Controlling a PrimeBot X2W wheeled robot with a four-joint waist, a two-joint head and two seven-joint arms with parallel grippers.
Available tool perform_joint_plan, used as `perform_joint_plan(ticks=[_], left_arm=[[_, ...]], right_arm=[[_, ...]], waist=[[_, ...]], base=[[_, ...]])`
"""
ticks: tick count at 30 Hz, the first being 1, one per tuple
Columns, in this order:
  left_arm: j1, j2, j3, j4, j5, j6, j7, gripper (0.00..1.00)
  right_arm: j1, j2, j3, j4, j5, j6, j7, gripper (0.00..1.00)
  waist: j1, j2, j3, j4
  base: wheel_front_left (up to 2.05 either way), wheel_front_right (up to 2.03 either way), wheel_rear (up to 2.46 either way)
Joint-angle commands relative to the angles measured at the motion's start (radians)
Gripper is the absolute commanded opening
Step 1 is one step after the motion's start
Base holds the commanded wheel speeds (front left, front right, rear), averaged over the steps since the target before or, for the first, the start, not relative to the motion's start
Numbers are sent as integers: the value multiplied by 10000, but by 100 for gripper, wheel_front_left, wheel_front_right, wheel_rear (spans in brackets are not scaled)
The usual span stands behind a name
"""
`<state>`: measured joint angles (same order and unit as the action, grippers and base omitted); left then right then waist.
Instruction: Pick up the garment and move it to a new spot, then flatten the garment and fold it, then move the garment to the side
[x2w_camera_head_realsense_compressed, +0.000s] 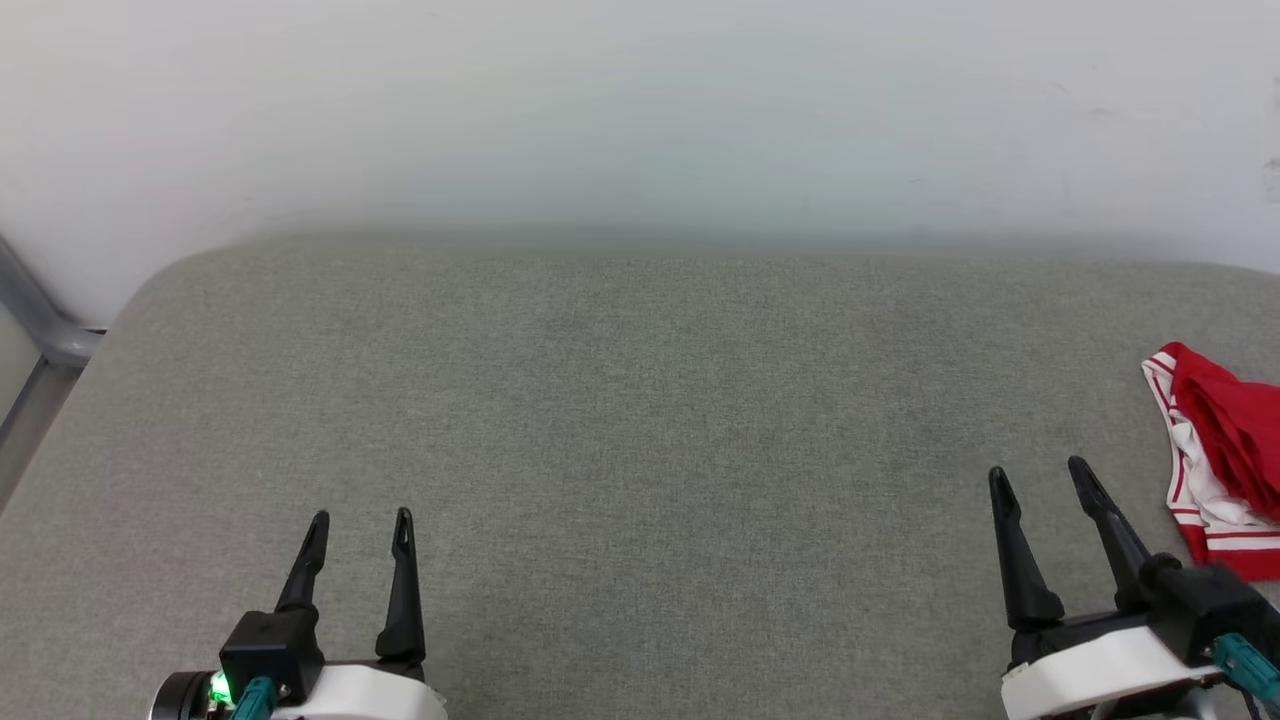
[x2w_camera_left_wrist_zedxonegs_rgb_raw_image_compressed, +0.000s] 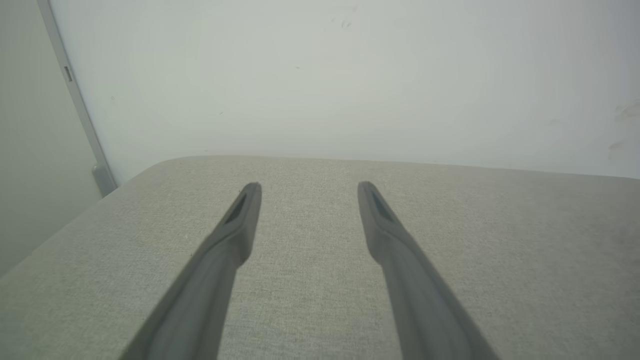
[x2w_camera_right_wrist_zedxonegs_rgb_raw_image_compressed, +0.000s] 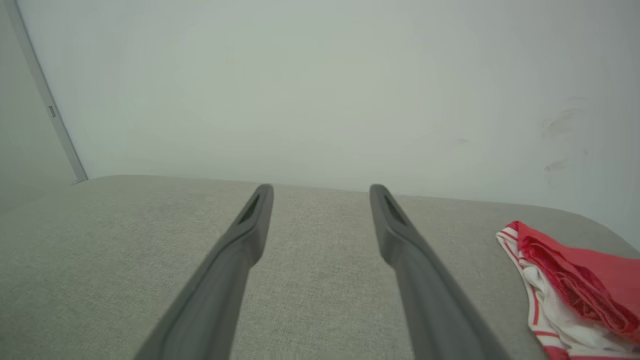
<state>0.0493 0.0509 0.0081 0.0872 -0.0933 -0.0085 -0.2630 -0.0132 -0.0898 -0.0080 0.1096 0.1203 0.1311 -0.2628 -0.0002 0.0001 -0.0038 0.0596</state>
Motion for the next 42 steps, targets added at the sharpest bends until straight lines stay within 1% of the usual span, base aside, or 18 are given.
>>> perform_joint_plan(ticks=[1,12,25,26,32,42], left_arm=[[118,-10,-8,24,-55,-12,-22,100],[319,-11,-64,263,-110,-227,-22,100],[262,-11,-46,341,-93,-414,-22,100],[254,0,-46,338,-93,-374,0,0],[396,-17,-16,865,-264,-378,126,0],[99,-15,143,970,-2306,-495,634,0]], right_arm=[[262,79,-77,-149,-61,-9,-19,100],[1250,359,-703,-770,-195,-9,-17,100],[1410,417,-830,-750,-31,-9,-18,100],[1348,372,-817,-747,-38,0,-4,0],[1412,376,-795,-242,141,2,52,0],[1073,379,-836,-32,2163,1,561,0]], waist=[[2,-1,-82,-41],[2,-1,-306,-36],[2,-1,-315,-21],[2,-1,-316,-20],[2,-1,-313,-25],[2,-1,-283,-71]], base=[[0,0,0],[0,0,0],[0,0,0],[0,0,0],[0,0,0],[0,0,0]])
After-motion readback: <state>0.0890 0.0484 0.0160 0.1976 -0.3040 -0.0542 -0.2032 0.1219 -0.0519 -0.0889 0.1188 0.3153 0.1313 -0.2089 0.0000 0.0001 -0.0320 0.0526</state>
